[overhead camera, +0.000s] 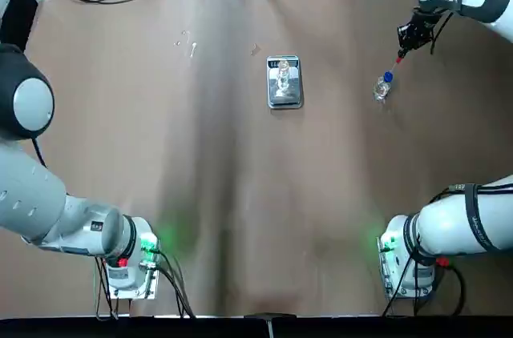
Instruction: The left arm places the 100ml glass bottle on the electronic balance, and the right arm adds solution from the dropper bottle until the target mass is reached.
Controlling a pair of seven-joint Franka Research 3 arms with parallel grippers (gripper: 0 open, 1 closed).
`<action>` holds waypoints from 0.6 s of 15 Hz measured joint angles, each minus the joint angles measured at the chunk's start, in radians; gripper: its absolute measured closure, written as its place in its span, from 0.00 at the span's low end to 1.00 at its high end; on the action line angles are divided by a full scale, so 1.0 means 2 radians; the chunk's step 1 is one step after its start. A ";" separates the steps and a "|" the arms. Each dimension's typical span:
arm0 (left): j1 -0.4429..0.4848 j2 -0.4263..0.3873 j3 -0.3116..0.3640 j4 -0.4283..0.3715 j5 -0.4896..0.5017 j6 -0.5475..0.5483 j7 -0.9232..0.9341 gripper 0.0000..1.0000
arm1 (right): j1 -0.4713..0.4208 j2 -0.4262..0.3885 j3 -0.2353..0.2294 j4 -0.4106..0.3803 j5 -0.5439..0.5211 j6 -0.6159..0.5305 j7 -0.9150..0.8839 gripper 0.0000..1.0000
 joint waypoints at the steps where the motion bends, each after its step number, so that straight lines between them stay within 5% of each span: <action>1: 0.000 0.000 0.000 0.000 0.000 0.000 0.000 0.00 | 0.000 0.000 0.000 0.000 0.000 0.000 0.000 0.96; 9: 0.000 0.000 -0.002 0.000 0.000 0.000 0.000 0.00 | 0.000 0.008 0.001 -0.007 0.000 0.010 -0.002 0.96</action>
